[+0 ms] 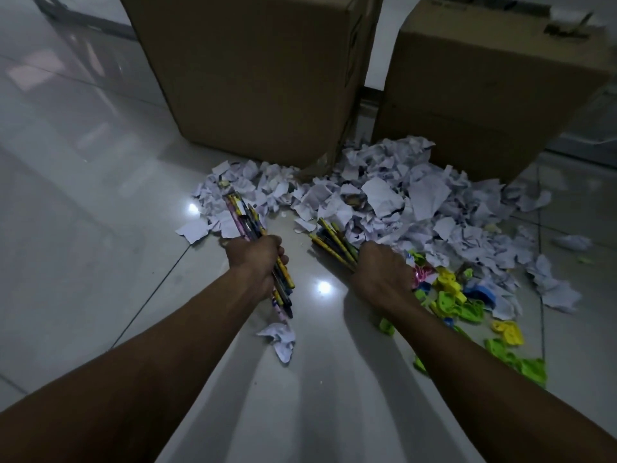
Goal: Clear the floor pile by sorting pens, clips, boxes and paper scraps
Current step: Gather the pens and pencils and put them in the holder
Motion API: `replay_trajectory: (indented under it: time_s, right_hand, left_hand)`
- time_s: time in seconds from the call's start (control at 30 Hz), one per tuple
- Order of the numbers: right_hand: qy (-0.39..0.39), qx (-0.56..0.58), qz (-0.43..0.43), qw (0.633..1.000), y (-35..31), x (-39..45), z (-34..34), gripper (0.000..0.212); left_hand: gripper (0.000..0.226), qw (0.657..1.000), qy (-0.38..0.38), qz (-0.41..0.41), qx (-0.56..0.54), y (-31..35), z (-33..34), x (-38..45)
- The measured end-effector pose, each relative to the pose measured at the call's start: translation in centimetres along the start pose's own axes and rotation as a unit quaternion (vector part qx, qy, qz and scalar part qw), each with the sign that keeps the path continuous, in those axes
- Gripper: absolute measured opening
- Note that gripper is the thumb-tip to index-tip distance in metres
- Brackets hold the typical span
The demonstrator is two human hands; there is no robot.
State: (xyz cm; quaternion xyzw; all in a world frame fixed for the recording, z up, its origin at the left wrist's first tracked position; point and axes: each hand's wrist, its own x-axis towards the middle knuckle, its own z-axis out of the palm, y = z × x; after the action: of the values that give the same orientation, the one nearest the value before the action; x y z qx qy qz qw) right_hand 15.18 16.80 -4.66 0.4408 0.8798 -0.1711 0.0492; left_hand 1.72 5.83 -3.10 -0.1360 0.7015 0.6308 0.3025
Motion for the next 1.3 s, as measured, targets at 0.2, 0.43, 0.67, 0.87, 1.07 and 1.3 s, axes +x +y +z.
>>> replay_trajectory:
  time_s: [0.2,0.43,0.67,0.87,1.07,1.3]
  right_hand:
    - [0.003,-0.035,-0.038,0.999,0.0,-0.1,0.0,0.026]
    - [-0.050,0.041,-0.001,0.998,0.9,0.0,-1.5,0.034]
    - [-0.063,0.332,0.106,0.935,2.2,1.3,-4.3,0.029]
    - [-0.027,0.608,0.181,0.773,3.3,1.6,-6.4,0.014]
    - [-0.046,0.753,0.179,0.631,6.1,1.4,-7.6,0.028]
    - [-0.051,0.912,0.180,0.365,7.4,0.2,-10.1,0.028]
  left_hand:
    - [0.010,1.000,-0.015,-0.009,0.005,-0.1,0.5,0.0]
    - [0.009,1.000,-0.010,-0.004,0.016,0.5,0.6,-0.8]
    - [0.002,1.000,-0.012,-0.009,0.022,1.0,0.5,-1.3]
    - [0.008,0.999,-0.025,-0.001,0.027,1.3,1.5,-1.9]
    - [0.010,0.997,-0.067,0.004,0.040,1.9,3.3,-3.6]
    - [0.025,0.987,-0.148,-0.043,0.053,2.7,6.5,-6.0]
